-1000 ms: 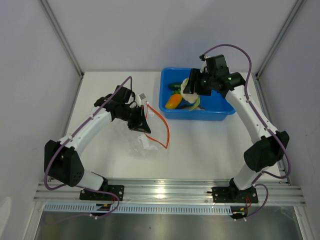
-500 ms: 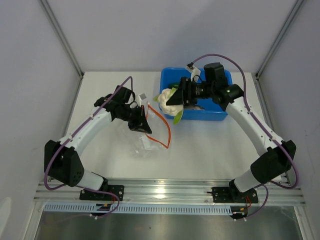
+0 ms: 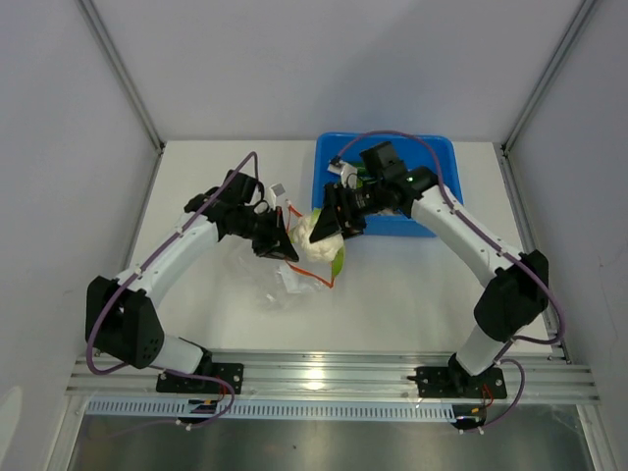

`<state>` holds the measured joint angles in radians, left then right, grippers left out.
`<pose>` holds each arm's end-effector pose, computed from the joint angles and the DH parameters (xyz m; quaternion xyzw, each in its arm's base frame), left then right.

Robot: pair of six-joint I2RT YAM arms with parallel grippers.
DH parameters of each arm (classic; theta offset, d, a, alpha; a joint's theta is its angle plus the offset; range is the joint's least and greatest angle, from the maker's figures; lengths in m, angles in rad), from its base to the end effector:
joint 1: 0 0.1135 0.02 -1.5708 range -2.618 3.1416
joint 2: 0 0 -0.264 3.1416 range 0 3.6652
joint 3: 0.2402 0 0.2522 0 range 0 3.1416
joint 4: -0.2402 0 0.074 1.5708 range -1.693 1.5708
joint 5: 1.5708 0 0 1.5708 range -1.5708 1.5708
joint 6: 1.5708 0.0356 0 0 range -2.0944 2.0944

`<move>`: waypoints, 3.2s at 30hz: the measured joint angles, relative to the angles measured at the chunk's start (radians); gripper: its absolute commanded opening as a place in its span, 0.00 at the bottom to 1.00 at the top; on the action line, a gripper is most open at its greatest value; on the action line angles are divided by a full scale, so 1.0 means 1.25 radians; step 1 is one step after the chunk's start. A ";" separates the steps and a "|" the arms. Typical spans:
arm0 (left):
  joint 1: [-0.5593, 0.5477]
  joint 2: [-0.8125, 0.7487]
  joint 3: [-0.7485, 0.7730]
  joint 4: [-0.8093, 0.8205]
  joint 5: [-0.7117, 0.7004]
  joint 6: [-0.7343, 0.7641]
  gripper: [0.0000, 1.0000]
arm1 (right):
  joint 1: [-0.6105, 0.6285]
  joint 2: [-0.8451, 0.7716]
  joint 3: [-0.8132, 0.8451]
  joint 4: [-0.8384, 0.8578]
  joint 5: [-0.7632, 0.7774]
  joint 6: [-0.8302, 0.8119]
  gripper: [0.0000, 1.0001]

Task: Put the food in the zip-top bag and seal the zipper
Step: Place the fake vegetable in the zipper food storage bag.

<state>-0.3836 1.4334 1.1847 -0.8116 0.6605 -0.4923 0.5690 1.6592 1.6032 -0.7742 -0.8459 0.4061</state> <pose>0.2570 -0.1273 0.2838 0.0320 0.9184 -0.3855 0.0832 0.2865 0.2149 0.3506 -0.2172 0.8352 0.4926 0.1123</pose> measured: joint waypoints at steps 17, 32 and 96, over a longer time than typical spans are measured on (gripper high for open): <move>0.008 -0.058 -0.035 0.019 0.009 -0.033 0.00 | 0.043 0.080 0.019 -0.045 -0.010 -0.019 0.18; 0.012 -0.079 -0.037 0.014 -0.021 -0.046 0.01 | 0.026 0.125 0.032 -0.023 -0.082 0.023 0.21; -0.042 -0.122 0.026 -0.034 -0.051 -0.102 0.01 | 0.080 0.132 0.132 -0.154 0.126 -0.119 0.99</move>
<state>-0.4362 1.2808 1.2171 -0.8536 0.5972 -0.6197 0.6689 1.8236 1.7676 -0.9672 -0.6888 0.2573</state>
